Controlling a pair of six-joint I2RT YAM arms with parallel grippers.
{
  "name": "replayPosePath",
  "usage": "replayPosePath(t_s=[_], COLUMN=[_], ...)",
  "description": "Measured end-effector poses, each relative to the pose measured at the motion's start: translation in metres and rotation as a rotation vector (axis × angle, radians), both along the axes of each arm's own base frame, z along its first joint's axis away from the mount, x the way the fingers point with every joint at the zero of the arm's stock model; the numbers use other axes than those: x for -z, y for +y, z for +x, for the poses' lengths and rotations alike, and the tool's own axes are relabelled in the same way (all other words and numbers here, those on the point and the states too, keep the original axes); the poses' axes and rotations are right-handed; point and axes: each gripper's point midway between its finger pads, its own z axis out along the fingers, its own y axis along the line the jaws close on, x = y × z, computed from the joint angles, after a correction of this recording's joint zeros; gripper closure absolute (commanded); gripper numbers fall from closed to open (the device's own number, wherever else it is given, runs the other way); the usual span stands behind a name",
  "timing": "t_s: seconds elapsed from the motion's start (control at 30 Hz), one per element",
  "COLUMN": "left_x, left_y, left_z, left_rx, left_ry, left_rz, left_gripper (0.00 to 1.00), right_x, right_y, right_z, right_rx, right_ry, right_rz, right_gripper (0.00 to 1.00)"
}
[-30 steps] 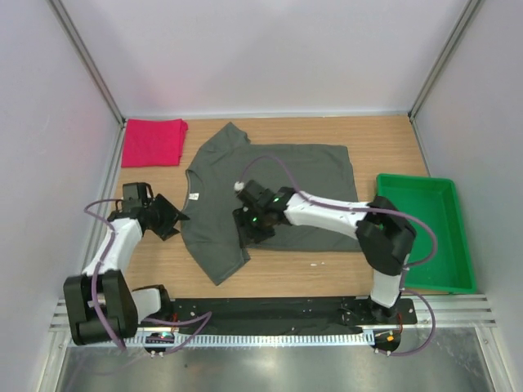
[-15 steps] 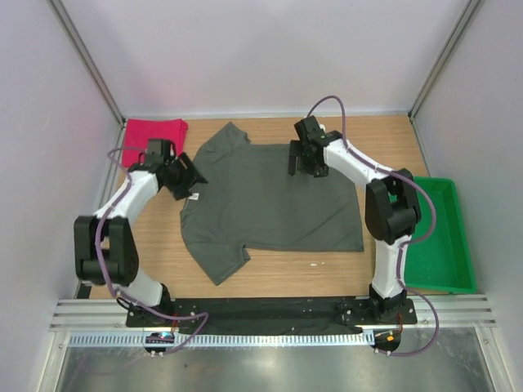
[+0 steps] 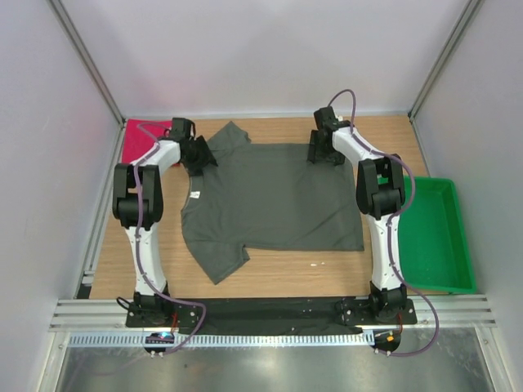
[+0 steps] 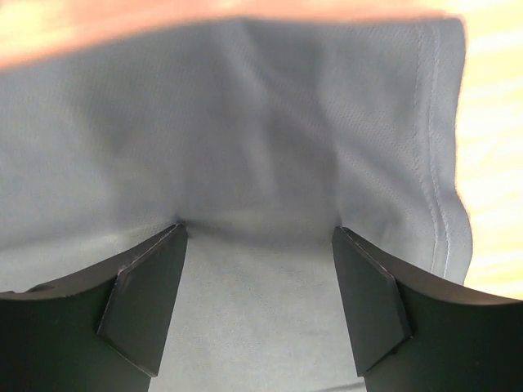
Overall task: Fold and stack the t-shirts
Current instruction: Flatten the tshirt out
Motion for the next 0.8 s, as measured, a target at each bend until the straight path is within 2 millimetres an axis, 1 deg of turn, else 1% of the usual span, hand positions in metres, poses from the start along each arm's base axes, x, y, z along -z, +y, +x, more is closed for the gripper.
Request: replayPosePath(t_s=[0.03,0.1,0.17,0.23,0.3,0.37,0.43,0.5,0.57,0.6,0.67,0.7,0.77,0.8], left_x=[0.002,0.001,0.000,-0.002,-0.004,-0.005,-0.004,-0.007,-0.014,-0.022,-0.046,-0.062,-0.100,-0.116], left_y=[-0.002,-0.003,-0.005,-0.007,-0.007,-0.007,-0.006,-0.005,-0.002,-0.001,0.000,0.001,0.001,-0.001], left_z=[0.008,0.026,0.043,0.059,0.068,0.069,0.064,0.059,0.045,0.035,0.015,-0.002,-0.037,-0.055], left_rx=[0.004,0.012,0.022,0.029,0.035,0.040,0.042,0.043,0.042,0.041,0.039,0.037,0.032,0.031], left_ry=[-0.002,-0.018,-0.044,-0.061,-0.069,-0.064,-0.043,-0.030,-0.008,-0.003,-0.020,-0.029,-0.086,-0.110], left_rz=[-0.007,-0.004,-0.002,0.002,0.007,0.014,0.019,0.023,0.029,0.032,0.040,0.044,0.044,0.036], left_gripper=[0.37,0.37,0.37,0.36,0.36,0.34,0.34,0.33,0.33,0.33,0.36,0.37,0.40,0.41], right_x=[0.000,0.002,0.001,0.000,-0.002,-0.004,-0.005,-0.007,-0.011,-0.013,-0.027,-0.034,-0.059,-0.071], right_y=[-0.001,-0.004,-0.006,-0.013,-0.019,-0.021,-0.025,-0.030,-0.032,-0.032,-0.034,-0.035,-0.036,-0.036], right_z=[0.004,0.015,0.028,0.043,0.056,0.064,0.066,0.062,0.055,0.050,0.032,0.021,-0.007,-0.023], right_rx=[0.004,0.017,0.027,0.041,0.052,0.054,0.058,0.062,0.063,0.064,0.070,0.074,0.080,0.087], right_ry=[-0.005,-0.020,-0.042,-0.066,-0.086,-0.095,-0.092,-0.075,-0.058,-0.049,-0.029,-0.016,-0.022,-0.032], right_rz=[0.005,0.019,0.040,0.044,0.047,0.050,0.049,0.037,0.027,0.025,0.026,0.027,0.049,0.068], right_gripper=[0.21,0.15,0.14,0.14,0.14,0.14,0.13,0.13,0.12,0.12,0.14,0.15,0.21,0.23])
